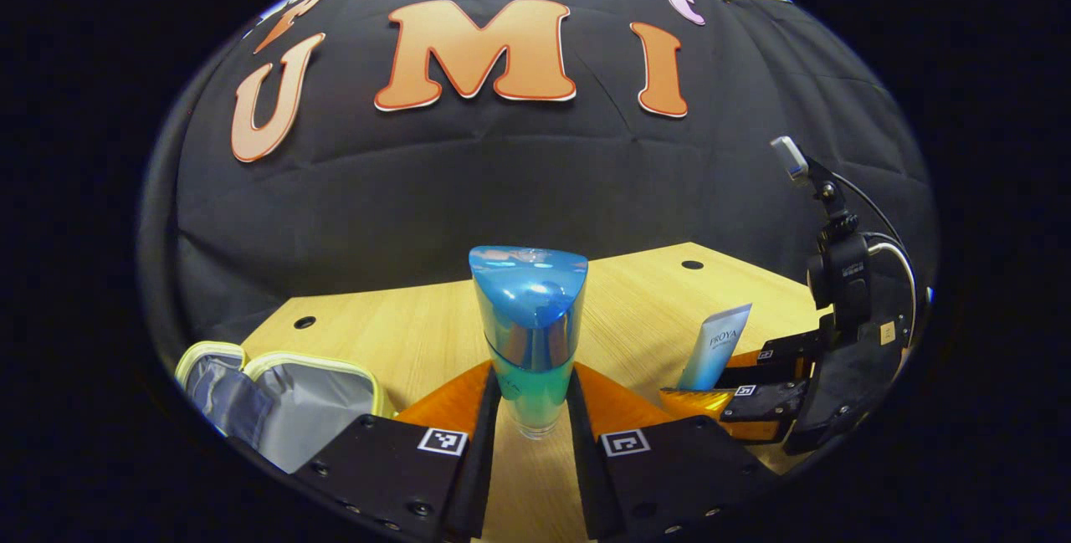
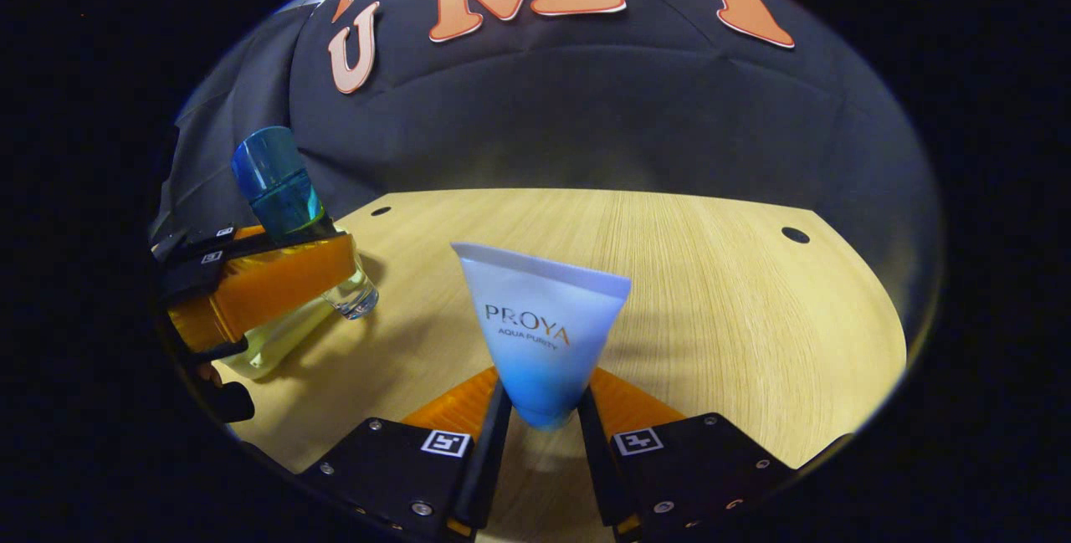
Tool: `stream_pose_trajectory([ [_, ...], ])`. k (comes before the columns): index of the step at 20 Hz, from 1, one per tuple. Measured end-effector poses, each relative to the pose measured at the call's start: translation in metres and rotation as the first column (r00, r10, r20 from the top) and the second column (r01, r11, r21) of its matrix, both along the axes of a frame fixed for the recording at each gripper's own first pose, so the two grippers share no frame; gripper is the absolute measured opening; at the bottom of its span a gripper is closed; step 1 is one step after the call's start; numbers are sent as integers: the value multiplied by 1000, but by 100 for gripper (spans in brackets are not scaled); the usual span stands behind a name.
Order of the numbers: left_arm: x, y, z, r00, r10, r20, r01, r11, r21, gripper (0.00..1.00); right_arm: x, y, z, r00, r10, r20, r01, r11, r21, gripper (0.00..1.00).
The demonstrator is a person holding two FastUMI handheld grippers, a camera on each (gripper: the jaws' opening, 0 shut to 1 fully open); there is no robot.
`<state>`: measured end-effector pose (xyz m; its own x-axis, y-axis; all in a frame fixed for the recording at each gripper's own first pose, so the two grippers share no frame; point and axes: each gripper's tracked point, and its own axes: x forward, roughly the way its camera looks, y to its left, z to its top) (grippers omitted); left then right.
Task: First open the suitcase, pack the skin care products into it, and then close the suitcase.
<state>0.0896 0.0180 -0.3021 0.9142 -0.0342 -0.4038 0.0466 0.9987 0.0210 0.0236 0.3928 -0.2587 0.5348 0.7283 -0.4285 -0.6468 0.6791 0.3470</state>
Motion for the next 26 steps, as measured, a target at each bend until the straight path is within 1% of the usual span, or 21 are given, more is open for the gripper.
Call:
stream_pose_trajectory([
  [3, -5, 22, 25, 999, 34, 23, -35, 999, 16, 43, -2, 3, 39, 1000, 10, 26, -10, 999, 31, 48],
  [5, -12, 39, 44, 997, 64, 33, -64, 998, 20, 43, -10, 6, 64, 999, 36, 39, -37, 999, 34, 48],
  [7, -21, 61, 65, 995, 96, 37, -97, 995, 34, 43, -19, 9, 95, 994, 72, 85, -76, 996, 43, 48],
  [10, -42, 99, 90, 990, 137, 28, -139, 988, 71, 43, -40, 26, 133, 981, 152, 123, -159, 986, 54, 48],
  [14, -66, 151, 113, 986, 166, 26, -168, 981, 95, 43, -62, 52, 166, 970, 191, 152, -202, 977, 62, 48],
  [17, -80, 189, 115, 986, 166, 0, -165, 980, 112, 43, -79, 73, 185, 968, 197, 153, -209, 976, 63, 48],
  [19, -90, 210, 108, 989, 148, -22, -145, 984, 107, 43, -89, 91, 192, 971, 195, 137, -205, 976, 66, 48],
  [22, -103, 235, 82, 990, 112, -83, -103, 989, 105, 43, -98, 117, 200, 975, 173, 138, -182, 981, 62, 48],
  [26, -116, 250, 45, 984, 56, -169, -44, 996, 73, 43, -117, 151, 201, 981, 169, 95, -175, 982, 66, 48],
])
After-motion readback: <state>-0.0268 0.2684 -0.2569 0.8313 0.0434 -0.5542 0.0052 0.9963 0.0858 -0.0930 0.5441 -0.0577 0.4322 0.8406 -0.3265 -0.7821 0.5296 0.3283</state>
